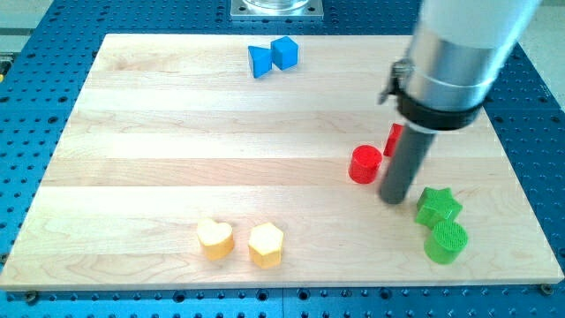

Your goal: Separate the green and the red blocks from each other

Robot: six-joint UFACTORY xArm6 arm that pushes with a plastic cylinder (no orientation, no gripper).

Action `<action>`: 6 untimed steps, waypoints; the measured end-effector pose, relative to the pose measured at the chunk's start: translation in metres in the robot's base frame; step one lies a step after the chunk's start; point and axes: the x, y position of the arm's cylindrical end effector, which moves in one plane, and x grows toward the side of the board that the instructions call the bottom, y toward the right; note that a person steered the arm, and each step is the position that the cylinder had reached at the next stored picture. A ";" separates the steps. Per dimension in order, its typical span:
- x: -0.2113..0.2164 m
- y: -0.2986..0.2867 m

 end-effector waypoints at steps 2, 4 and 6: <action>-0.047 -0.017; -0.053 -0.012; -0.038 0.097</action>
